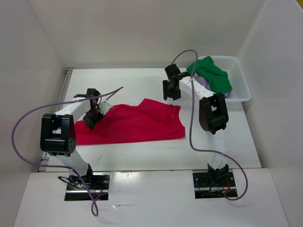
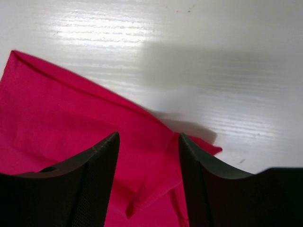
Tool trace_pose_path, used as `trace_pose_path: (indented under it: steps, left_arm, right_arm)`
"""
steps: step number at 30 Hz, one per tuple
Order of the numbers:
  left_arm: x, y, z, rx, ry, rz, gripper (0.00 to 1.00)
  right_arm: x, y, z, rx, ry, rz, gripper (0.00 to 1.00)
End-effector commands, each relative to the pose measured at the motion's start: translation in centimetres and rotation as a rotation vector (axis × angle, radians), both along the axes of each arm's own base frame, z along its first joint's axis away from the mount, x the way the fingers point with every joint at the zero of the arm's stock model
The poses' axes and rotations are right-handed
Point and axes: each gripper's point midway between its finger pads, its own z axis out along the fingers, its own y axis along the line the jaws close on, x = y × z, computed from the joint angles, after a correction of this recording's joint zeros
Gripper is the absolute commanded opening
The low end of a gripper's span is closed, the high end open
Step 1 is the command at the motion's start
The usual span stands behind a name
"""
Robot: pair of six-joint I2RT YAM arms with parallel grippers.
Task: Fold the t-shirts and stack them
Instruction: Fold the other side of the tshirt into a rectangle
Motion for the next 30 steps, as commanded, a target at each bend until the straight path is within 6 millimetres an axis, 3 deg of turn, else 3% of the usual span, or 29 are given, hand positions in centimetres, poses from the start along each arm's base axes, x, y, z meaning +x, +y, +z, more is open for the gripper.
trace_pose_path:
  steps: [1, 4, 8, 11, 14, 26, 29, 30]
  left_arm:
    - [-0.3, 0.1, -0.3, 0.003, 0.015, 0.006, 0.00]
    - [-0.3, 0.1, -0.3, 0.003, 0.015, 0.006, 0.00]
    - [-0.6, 0.1, -0.5, 0.003, 0.025, 0.006, 0.00]
    - [-0.6, 0.1, -0.5, 0.003, 0.025, 0.006, 0.00]
    - [-0.6, 0.1, -0.5, 0.003, 0.025, 0.006, 0.00]
    - [-0.6, 0.1, -0.5, 0.003, 0.025, 0.006, 0.00]
    - [-0.6, 0.3, -0.5, 0.012, 0.024, 0.016, 0.00]
    - [-0.3, 0.6, -0.4, 0.029, 0.011, 0.018, 0.00]
  right_arm:
    - [0.9, 0.0, -1.1, 0.006, 0.028, 0.006, 0.56]
    - [1.2, -0.2, -1.3, -0.005, 0.024, 0.000, 0.56]
    - [0.6, -0.6, -3.0, -0.033, 0.069, -0.005, 0.56]
    - [0.3, -1.2, -3.6, -0.039, 0.086, -0.014, 0.52]
    - [0.3, -1.0, -3.4, -0.027, 0.079, -0.009, 0.45]
    - [0.4, -0.8, -2.2, -0.008, 0.055, -0.005, 0.02]
    - [0.4, -0.8, -2.2, -0.008, 0.055, -0.005, 0.00]
    - [0.7, -0.5, -1.3, 0.007, 0.037, -0.001, 0.00]
